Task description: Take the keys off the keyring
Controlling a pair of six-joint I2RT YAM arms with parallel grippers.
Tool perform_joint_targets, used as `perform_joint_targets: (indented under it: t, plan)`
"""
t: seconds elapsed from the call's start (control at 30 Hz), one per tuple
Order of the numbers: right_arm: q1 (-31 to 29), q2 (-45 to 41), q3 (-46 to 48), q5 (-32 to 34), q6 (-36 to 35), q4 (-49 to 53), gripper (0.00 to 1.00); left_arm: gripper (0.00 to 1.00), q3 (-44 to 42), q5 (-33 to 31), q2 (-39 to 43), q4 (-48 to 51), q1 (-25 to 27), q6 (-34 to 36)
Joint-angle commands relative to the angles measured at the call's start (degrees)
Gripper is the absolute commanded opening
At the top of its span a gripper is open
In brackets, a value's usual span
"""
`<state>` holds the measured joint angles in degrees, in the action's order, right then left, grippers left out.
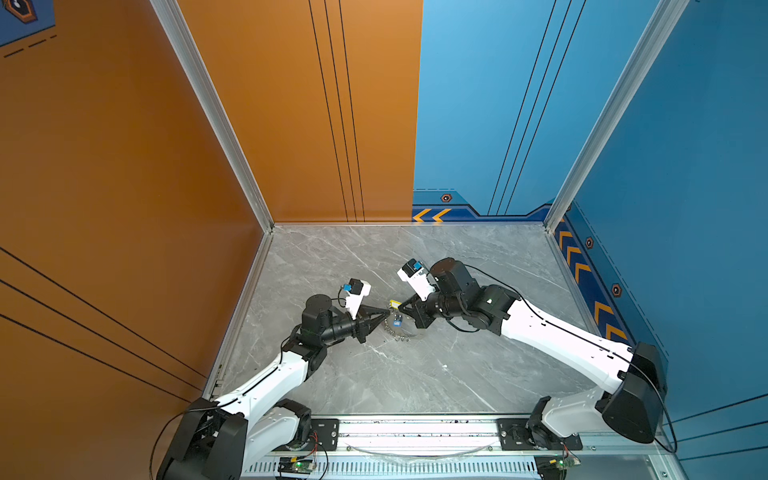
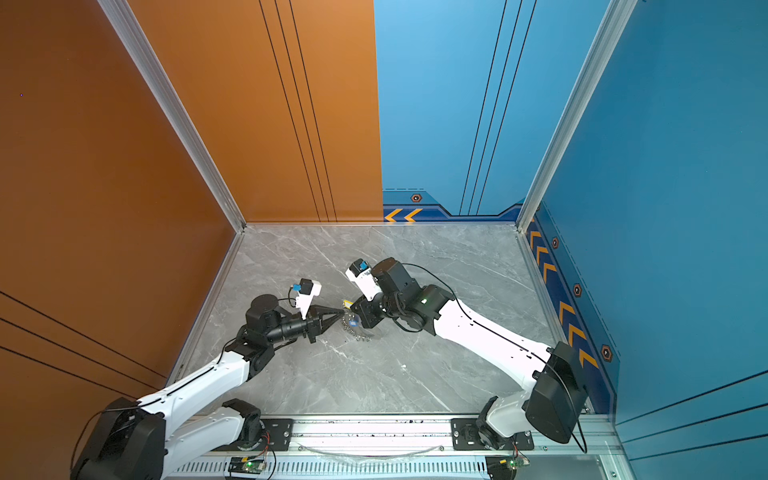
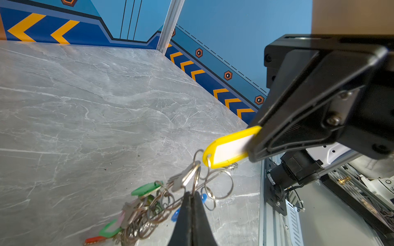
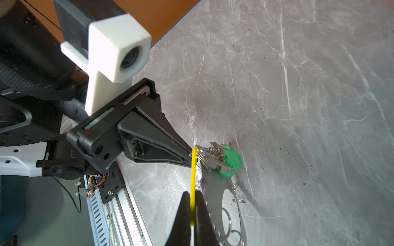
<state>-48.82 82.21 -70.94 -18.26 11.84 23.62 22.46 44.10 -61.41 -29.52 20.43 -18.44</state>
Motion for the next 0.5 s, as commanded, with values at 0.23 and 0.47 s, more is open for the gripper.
perform_joint_targets:
  t: [0.23,0.47]
  plan:
    - [-1.63,2.60,-4.92,1.04,-3.57,2.51,0.02,0.00,0.91,1.37,0.42,1.41,0.50,1.77]
    - [1.54,1.21,-3.49,6.99,-0.57,2.58,0.04,0.00,2.08,0.90,3.36,5.87,0.47,3.48]
